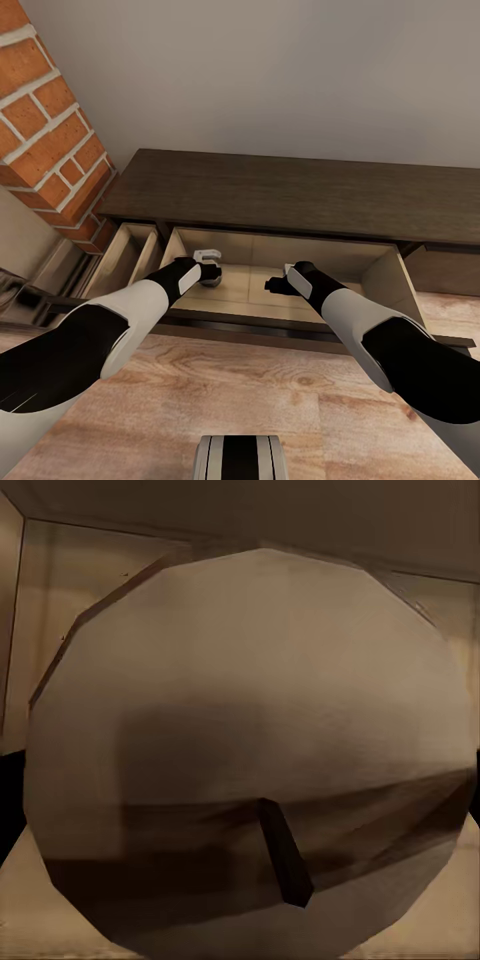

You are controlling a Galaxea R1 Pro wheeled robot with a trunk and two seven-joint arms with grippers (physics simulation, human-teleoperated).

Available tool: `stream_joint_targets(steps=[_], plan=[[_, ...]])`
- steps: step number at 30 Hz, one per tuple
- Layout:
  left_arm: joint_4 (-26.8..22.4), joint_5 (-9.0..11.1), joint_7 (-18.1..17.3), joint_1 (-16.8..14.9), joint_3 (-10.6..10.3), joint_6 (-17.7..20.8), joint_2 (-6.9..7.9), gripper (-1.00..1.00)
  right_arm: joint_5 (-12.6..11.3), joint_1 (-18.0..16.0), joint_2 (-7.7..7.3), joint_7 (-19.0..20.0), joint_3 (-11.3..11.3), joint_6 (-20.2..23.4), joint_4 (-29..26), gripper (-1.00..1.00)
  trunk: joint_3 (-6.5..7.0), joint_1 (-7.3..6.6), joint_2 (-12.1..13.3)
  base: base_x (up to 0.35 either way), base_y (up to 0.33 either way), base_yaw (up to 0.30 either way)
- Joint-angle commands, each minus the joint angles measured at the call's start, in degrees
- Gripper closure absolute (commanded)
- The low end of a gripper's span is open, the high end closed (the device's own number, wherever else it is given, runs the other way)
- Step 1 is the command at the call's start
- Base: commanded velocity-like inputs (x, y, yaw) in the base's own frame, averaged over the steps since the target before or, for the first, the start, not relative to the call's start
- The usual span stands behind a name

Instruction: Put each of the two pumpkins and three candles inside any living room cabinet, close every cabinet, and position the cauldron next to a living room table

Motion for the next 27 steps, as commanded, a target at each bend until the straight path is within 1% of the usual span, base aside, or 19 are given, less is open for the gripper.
stream_joint_targets(steps=[1, 2, 4, 6, 9, 14, 16, 18, 25, 27], plan=[[-0.2, 0.4, 0.3, 0.0, -0.5, 3.0, -0.02, -1.00, -0.6, 0.0, 0.00, -0.5, 0.4, 0.2, -0.1, -1.00, -0.03, -0.01, 0.0, 0.000, 0.000, 0.000], [-0.6, 0.5, 0.4, 0.0, -0.6, 8.7, -0.03, -1.00, -0.6, 0.0, 0.01, -0.5, 0.4, 0.2, 0.0, -1.00, -0.03, -0.01, 0.0, 0.000, 0.000, 0.000], [-2.4, 0.5, 0.4, 0.0, -0.6, 14.0, -0.04, -1.00, -0.6, 0.0, 0.01, -0.5, 0.4, 0.2, 0.0, -1.00, -0.03, -0.01, 0.0, 0.000, 0.000, 0.000], [-5.2, 0.4, 0.5, 0.0, -0.5, 16.9, -0.04, -1.00, -0.6, 0.0, 0.01, -0.5, 0.4, 0.2, 0.0, -1.00, -0.03, -0.01, 0.0, 0.000, 0.000, 0.000], [-7.1, 0.3, 0.5, 0.0, -0.5, 18.5, -0.04, -1.00, -0.6, 0.0, 0.01, -0.5, 0.4, 0.2, 0.0, -1.00, -0.03, -0.01, 0.0, 0.000, 0.000, 0.000], [-7.8, 0.3, 0.6, 0.0, -0.5, 18.3, 0.04, -1.00, -0.6, 0.0, 0.01, -0.5, 0.4, 0.2, 0.2, -1.00, -0.03, -0.01, 0.0, 0.000, 0.000, 0.000], [-7.9, 0.3, 0.6, 0.0, -0.5, 17.4, 0.04, -1.00, -0.6, 0.0, 0.01, -0.5, 0.4, 0.2, 0.4, -1.00, -0.03, -0.01, 0.0, 0.000, 0.000, 0.000], [-7.8, 0.3, 0.6, 0.0, -0.4, 14.8, 0.05, -1.00, -0.6, 0.0, 0.01, -0.5, 0.4, 0.2, 0.6, -1.00, -0.03, -0.01, 0.0, 0.000, 0.000, 0.000], [-7.5, 0.3, 0.6, 0.0, -0.4, 13.7, 0.05, -1.00, -0.6, 0.0, 0.01, -0.5, 0.4, 0.2, 0.9, -1.00, -0.03, -0.01, 0.0, 0.000, 0.000, 0.000], [-7.4, 0.3, 0.6, 0.0, -0.4, 13.7, 0.05, -1.00, -0.6, 0.0, 0.01, -0.5, 0.4, 0.2, 0.9, -1.00, 0.41, -0.06, 0.0, 0.000, 0.000, 0.000]])
